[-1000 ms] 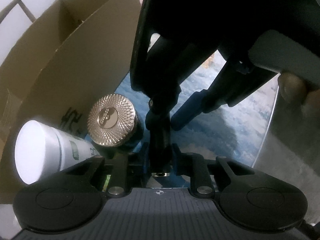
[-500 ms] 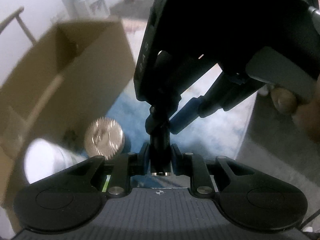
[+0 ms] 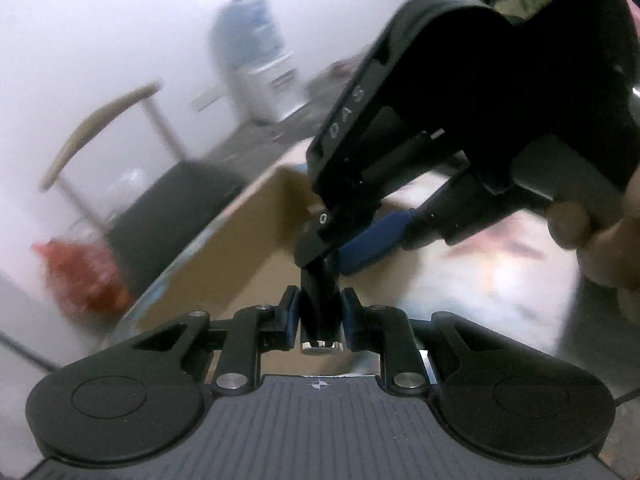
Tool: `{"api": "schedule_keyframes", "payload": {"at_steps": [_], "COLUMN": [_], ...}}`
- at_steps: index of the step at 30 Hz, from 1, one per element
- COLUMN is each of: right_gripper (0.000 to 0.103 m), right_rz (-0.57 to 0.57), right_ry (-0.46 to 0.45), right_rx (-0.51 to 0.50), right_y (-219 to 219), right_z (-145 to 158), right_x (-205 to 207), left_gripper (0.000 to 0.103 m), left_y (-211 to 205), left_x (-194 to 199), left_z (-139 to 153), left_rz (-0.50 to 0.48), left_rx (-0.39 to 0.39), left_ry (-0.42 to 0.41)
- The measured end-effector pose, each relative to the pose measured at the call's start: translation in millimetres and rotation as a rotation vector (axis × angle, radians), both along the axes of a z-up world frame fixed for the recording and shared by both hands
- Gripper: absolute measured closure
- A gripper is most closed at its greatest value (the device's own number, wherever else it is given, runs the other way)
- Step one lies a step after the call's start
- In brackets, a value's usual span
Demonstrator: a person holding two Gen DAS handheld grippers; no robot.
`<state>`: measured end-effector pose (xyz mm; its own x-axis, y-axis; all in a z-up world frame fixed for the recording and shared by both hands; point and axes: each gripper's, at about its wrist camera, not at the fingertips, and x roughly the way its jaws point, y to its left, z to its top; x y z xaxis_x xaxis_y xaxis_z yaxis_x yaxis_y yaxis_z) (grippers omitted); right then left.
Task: Organize rigid objects
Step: 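Lift the black case with the right tool and lower it into the box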
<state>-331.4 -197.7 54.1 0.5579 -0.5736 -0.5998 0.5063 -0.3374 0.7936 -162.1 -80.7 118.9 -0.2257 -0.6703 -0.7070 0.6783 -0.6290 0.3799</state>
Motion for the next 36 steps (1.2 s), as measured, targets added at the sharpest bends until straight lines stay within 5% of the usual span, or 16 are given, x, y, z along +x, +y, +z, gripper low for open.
{"api": "schedule_keyframes", "payload": {"at_steps": [8,11,21,30,36], "right_gripper": [0.079,0.079,0.079,0.078,0.078], "right_rz": [0.153,0.162,0.144,0.125,0.102], "right_ry": [-0.05,-0.07,-0.113,-0.126,-0.155], "right_rx": [0.151,0.231,0.385,0.346,0.267], "right_y": [-94.4,-110.0,-143.3,-133.9,-107.0], "right_z": [-68.6,-95.2,-151.0,-141.2,-104.7], "right_x": [59.8,66.2,70.4,60.2,33.1], "left_gripper": [0.082,0.082,0.081,0.078,0.071], "left_y": [-130.3,-133.5,-159.2,-185.0,-156.3], "left_x": [23.4,22.3,9.3,39.2,63.2], "left_z": [-16.2,-40.7,-75.7,-92.2,-58.8], "left_rz": [0.254,0.302,0.295,0.318,0.327], "left_rx": [0.213,0.292,0.333,0.329,0.29], "left_ry": [-0.003,-0.001,-0.148,-0.135,-0.009]}}
